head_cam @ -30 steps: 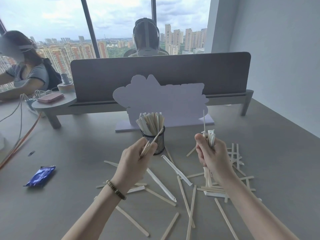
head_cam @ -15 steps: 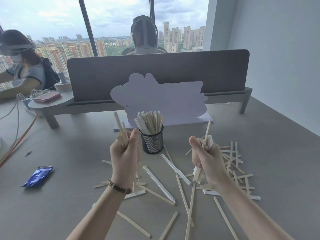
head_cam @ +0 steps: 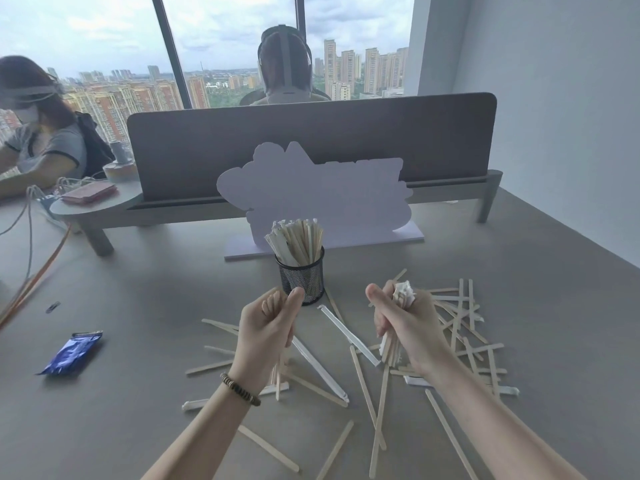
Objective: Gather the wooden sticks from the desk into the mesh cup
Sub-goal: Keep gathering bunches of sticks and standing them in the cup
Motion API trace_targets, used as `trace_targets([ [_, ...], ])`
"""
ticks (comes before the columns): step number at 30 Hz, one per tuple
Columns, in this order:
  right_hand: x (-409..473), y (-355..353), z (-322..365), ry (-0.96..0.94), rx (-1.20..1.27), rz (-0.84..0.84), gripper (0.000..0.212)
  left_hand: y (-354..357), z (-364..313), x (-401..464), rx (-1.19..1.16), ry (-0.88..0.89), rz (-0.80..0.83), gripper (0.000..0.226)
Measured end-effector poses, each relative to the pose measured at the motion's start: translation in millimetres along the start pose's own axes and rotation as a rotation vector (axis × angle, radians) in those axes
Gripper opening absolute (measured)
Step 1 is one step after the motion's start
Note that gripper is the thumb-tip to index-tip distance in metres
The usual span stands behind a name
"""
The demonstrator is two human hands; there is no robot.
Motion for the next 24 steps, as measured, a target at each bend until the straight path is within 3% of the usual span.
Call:
trace_targets([
  [7, 2.0, 2.4, 4.8, 0.01, -0.02, -0.076, 0.071, 3.0, -6.7, 0.5, -0.011, -0.025, -0.039, 0.064],
  [12, 3.5, -1.1, 10.4, -0.024, 0.012, -0.084, 0.055, 2.0, -20.5, 2.4, -0.16, 0.046, 0.0, 0.063],
  [17, 1.5, -0.6, 2.0, -0.035, 0.003, -0.011, 0.042, 1.2, -11.0, 1.3, -0.062, 0.023, 0.004, 0.054],
  [24, 2.3, -0.8, 3.4, 0.022, 0.017, -0.129, 0.064, 2.2, -10.3, -0.8, -0.033, -0.024, 0.008, 0.059],
])
Point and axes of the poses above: each hand's wrist, its own x-axis towards the middle knuckle, its own y-axis out of the palm, z = x × y, the point moved 1 cm from there along x, towards the middle knuckle, and after that the axes turned 10 degrees about z, right-handed, at the moved point
